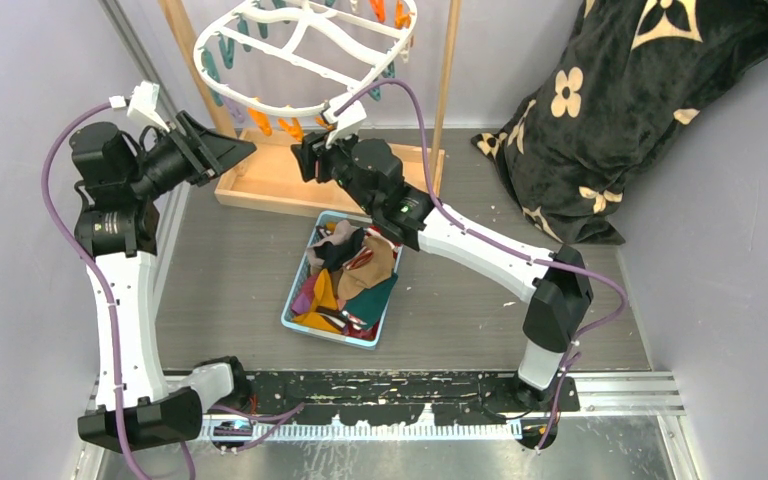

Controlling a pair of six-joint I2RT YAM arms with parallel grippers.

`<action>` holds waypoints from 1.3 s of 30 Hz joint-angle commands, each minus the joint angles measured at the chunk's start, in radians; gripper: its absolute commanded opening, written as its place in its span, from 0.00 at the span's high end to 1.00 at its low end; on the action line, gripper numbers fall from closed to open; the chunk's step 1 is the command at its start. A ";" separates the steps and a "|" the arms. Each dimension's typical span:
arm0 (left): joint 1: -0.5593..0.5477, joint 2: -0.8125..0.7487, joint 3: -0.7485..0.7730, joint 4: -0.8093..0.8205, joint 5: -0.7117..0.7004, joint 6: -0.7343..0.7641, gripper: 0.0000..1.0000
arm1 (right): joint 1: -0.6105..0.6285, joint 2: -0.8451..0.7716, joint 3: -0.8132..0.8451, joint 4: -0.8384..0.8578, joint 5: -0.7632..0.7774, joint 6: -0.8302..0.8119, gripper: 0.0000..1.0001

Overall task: Clip the socks to the hanger
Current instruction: Open the clamp at the hanger.

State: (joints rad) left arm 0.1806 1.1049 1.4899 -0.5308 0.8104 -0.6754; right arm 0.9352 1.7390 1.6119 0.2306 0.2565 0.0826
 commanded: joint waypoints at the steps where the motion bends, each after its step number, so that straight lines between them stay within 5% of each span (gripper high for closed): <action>1: 0.000 -0.019 -0.014 0.062 0.001 -0.050 0.47 | 0.005 0.002 0.066 0.102 -0.024 -0.048 0.44; 16: -0.001 -0.020 -0.034 0.065 0.029 -0.035 0.45 | 0.005 0.023 0.117 0.062 -0.098 -0.029 0.59; 26: -0.008 -0.018 -0.027 0.110 0.036 -0.085 0.21 | 0.005 0.006 0.091 0.069 -0.115 -0.012 0.79; 39: -0.066 -0.008 -0.010 0.154 0.050 -0.105 0.21 | 0.019 -0.053 0.022 0.078 -0.152 0.031 0.99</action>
State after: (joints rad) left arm 0.1329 1.1049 1.4467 -0.4507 0.8219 -0.7750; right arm 0.9367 1.7603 1.6466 0.2638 0.1246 0.0875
